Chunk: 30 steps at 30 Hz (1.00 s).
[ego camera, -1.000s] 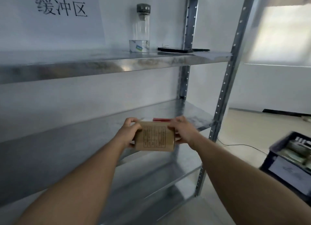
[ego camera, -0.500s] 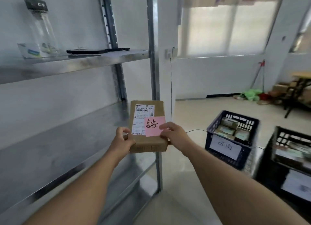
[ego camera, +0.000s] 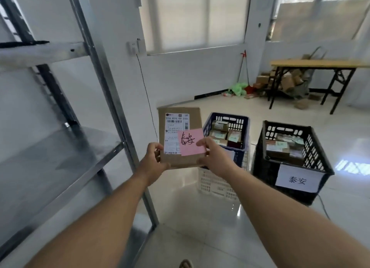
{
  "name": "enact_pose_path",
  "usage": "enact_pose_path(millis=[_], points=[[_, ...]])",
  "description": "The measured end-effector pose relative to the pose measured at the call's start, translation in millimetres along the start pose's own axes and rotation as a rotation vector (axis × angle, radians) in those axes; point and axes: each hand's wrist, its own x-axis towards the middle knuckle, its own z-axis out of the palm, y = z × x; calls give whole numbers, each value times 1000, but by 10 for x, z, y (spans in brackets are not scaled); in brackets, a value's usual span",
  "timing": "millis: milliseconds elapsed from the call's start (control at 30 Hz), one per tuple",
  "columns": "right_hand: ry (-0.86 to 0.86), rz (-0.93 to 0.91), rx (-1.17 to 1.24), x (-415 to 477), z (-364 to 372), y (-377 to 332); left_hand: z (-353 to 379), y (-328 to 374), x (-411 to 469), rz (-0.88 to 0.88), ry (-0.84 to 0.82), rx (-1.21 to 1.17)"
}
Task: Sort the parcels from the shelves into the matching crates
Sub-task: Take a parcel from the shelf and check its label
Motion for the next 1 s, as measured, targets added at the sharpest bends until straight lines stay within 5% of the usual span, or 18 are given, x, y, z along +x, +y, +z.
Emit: enact_pose_path(millis=[600,1000], points=[[267,214,-44,1871,-1156,896,1304,609,2818,210,-323,84],[371,430,-50,2044,-1913,2077,2864,759,3527,194,-592,65]])
